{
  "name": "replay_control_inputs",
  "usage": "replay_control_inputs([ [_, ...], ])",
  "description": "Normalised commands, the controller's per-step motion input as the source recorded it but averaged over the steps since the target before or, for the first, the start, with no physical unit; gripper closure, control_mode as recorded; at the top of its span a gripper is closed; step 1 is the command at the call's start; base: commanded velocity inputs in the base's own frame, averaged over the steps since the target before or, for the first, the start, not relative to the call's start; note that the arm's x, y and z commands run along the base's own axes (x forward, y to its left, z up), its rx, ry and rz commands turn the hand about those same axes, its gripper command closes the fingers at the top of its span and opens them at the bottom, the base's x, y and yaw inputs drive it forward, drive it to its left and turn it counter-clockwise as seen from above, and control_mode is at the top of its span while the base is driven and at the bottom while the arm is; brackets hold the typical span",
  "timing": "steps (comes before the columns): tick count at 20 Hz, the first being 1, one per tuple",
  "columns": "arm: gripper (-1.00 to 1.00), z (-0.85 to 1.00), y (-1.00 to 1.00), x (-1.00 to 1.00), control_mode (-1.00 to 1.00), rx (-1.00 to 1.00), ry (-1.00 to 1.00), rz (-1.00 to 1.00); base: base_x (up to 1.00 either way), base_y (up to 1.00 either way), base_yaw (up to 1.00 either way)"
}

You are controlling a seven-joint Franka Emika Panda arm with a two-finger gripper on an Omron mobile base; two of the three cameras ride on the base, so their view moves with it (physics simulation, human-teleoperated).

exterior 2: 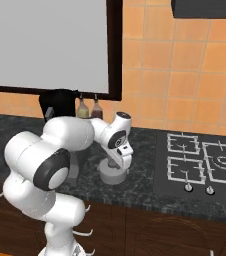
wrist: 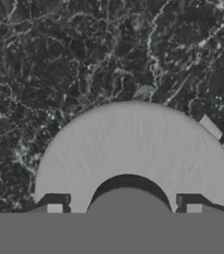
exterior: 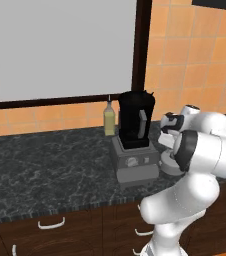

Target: Close the lid blender by securely placing the lid on top.

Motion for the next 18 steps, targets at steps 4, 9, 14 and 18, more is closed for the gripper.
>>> replay_control_inputs([
  [4,1.0,-0.4,0.28,-0.39,-1.0,0.0,0.0,0.0,0.0,0.0,0.0],
  [9,1.0,0.02,0.02,-0.42,-1.0,0.0,-0.02,0.15,0.0,0.0,0.0],
  [14,1.0,0.97,-0.01,-0.47,-1.0,-0.12,-0.08,0.28,0.0,0.0,0.0],
  [18,1.0,1.0,0.01,-0.22,-1.0,-0.15,-0.13,0.27,0.0,0.0,0.0],
])
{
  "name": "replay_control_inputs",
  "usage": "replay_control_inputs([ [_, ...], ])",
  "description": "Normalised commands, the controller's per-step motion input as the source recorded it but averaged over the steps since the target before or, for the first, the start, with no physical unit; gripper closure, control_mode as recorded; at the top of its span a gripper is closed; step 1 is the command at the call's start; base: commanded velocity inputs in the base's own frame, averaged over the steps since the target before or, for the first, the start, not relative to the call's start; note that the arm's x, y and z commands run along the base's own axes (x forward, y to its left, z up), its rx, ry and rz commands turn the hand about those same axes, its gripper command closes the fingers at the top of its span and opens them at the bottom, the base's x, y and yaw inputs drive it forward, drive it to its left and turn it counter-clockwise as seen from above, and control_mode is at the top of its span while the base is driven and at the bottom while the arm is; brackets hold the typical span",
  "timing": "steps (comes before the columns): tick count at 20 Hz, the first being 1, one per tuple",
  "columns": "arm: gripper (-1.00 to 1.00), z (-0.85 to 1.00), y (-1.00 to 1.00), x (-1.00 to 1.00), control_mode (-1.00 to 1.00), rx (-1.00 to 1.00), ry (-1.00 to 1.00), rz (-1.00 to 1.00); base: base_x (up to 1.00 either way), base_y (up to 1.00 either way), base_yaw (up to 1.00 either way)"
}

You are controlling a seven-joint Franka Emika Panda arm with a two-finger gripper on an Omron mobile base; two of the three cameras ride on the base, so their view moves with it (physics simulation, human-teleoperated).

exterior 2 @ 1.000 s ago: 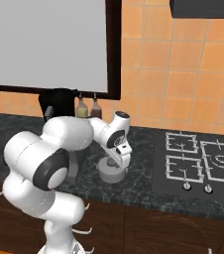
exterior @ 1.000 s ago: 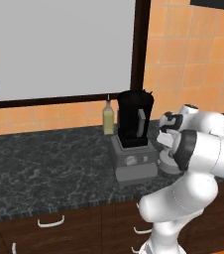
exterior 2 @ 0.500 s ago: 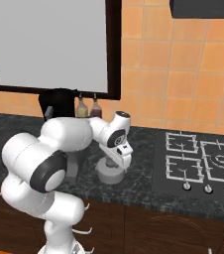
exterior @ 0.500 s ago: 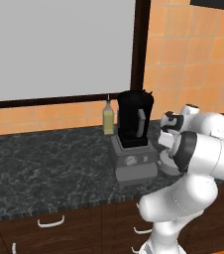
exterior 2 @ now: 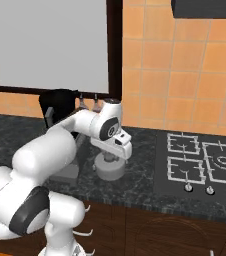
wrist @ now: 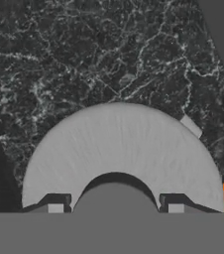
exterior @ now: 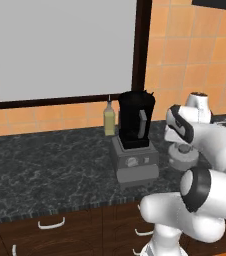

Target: Close the lid blender by securely placing the lid on top.

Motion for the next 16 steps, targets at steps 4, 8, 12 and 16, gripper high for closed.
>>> replay_control_inputs([
  [4,1.0,1.0,0.03,-0.21,-1.0,-0.09,-0.13,0.22,0.0,0.0,0.0],
  [8,1.0,1.0,0.0,-0.43,-1.0,-0.05,-0.16,0.19,0.0,0.0,0.0],
  [12,1.0,1.0,0.0,-0.51,-1.0,-0.08,-0.23,0.17,0.0,0.0,0.0],
  [16,1.0,1.0,0.21,-0.41,-1.0,-0.11,-0.27,0.2,0.0,0.0,0.0],
])
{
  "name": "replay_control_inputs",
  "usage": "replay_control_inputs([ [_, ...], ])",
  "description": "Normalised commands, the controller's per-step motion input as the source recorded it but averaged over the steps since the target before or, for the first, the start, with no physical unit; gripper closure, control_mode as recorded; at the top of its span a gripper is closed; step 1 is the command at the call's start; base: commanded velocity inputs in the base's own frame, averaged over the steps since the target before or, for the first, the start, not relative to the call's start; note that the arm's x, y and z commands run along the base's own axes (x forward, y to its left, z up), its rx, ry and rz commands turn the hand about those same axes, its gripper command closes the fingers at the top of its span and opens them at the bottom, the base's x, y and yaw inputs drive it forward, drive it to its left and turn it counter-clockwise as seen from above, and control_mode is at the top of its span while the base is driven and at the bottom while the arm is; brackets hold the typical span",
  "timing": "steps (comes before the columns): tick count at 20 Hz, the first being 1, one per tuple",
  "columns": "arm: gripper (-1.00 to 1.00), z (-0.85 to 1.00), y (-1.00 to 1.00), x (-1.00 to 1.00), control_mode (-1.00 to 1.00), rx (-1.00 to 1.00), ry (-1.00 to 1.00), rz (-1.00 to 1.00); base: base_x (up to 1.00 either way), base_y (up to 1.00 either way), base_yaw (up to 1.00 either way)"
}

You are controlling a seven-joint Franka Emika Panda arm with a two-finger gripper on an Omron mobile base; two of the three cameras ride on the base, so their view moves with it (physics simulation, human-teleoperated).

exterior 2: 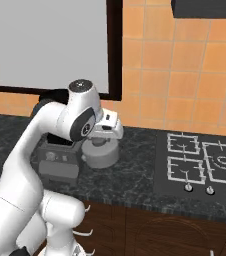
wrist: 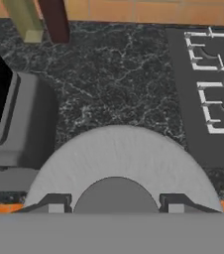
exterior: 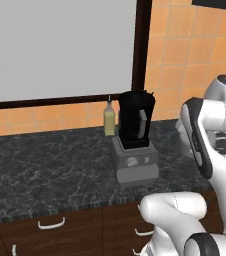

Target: Close the lid blender by securely placing the lid on top.

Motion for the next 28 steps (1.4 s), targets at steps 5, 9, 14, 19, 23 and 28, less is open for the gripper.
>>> replay_control_inputs([
  [5,1.0,1.0,0.43,-0.18,-1.0,-0.12,-0.25,0.14,0.0,0.0,0.0],
  [9,1.0,1.0,0.45,-0.06,-1.0,-0.11,-0.23,0.08,0.0,0.0,0.0],
  [14,1.0,1.0,0.61,0.0,-1.0,-0.07,-0.12,0.01,0.0,0.0,0.0],
  [19,1.0,1.0,0.49,0.02,-1.0,0.0,-0.07,0.0,0.0,0.0,0.0],
  [23,1.0,1.0,0.45,0.3,-1.0,0.0,0.0,0.0,0.0,0.0,0.0],
  [28,1.0,0.83,0.44,0.33,-1.0,0.06,0.0,-0.01,0.0,0.0,0.0],
])
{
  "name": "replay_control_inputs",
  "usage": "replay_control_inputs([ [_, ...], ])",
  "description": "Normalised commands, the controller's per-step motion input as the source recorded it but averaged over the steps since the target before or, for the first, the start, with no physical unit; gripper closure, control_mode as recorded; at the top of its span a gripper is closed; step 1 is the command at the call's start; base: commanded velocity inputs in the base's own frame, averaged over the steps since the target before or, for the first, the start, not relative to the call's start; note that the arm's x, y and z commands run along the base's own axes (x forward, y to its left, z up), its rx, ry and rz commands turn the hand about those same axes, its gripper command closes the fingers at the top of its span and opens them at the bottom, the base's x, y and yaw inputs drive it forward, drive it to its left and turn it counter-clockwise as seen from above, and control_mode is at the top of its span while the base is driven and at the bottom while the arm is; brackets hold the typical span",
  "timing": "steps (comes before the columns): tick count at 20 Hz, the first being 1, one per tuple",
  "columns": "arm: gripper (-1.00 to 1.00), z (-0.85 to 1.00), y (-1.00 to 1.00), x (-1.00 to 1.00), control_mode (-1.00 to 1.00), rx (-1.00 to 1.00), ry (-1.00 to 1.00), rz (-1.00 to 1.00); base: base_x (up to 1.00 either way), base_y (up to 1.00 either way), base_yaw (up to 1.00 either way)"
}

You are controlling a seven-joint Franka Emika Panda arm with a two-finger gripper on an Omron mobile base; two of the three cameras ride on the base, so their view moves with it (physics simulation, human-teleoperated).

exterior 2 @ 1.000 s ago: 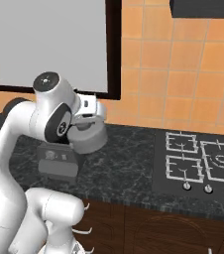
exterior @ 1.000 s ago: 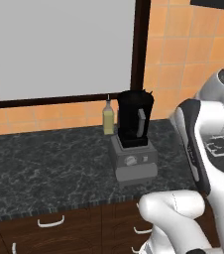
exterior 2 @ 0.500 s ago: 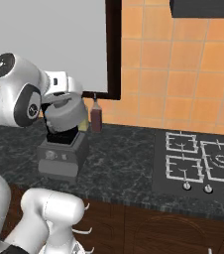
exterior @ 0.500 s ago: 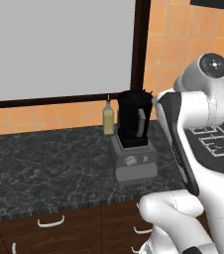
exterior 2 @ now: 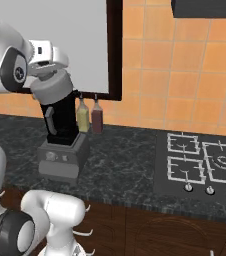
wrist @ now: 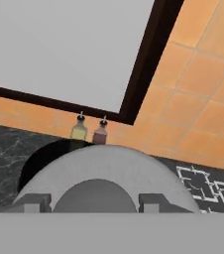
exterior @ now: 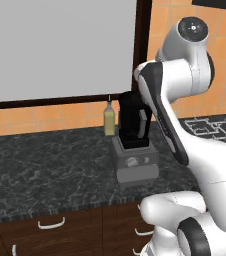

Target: Close the lid blender by securely placing the lid on top.

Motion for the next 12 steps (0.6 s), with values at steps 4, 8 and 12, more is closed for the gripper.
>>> replay_control_inputs([
  [4,1.0,-0.16,0.21,0.7,-1.0,0.13,-0.03,-0.13,0.0,0.0,0.0],
  [8,1.0,-0.2,0.1,0.6,-1.0,0.2,-0.01,-0.24,0.0,0.0,0.0],
  [12,1.0,0.0,0.08,0.37,-1.0,0.13,-0.09,-0.3,0.0,0.0,0.0],
])
